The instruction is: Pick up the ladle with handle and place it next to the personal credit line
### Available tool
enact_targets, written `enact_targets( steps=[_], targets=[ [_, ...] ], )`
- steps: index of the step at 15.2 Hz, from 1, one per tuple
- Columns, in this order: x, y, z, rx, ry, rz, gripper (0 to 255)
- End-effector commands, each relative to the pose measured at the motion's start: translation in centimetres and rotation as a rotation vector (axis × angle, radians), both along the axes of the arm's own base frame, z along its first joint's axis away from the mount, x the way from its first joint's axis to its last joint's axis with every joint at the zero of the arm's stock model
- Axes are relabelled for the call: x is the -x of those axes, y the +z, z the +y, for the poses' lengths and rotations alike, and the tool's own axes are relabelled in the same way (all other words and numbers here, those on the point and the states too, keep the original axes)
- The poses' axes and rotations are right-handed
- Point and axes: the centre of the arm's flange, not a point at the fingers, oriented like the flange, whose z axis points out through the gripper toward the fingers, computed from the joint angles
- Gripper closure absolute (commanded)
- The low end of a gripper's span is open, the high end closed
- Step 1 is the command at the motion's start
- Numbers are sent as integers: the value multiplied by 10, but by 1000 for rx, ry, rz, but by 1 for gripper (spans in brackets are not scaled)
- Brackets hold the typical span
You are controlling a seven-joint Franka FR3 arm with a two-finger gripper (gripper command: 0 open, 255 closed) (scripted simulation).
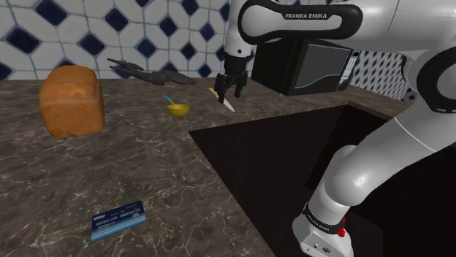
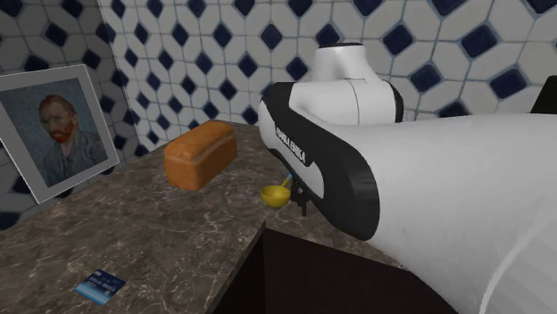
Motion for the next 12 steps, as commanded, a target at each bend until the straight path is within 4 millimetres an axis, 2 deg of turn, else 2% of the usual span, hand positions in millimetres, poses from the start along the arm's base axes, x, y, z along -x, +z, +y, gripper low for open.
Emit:
enact_targets(
  steps=[1,12],
  targets=[
    [-23,-8,8,-26,-39,10,0],
    [-161,-35,44,-162,-238,66,0]
  ],
)
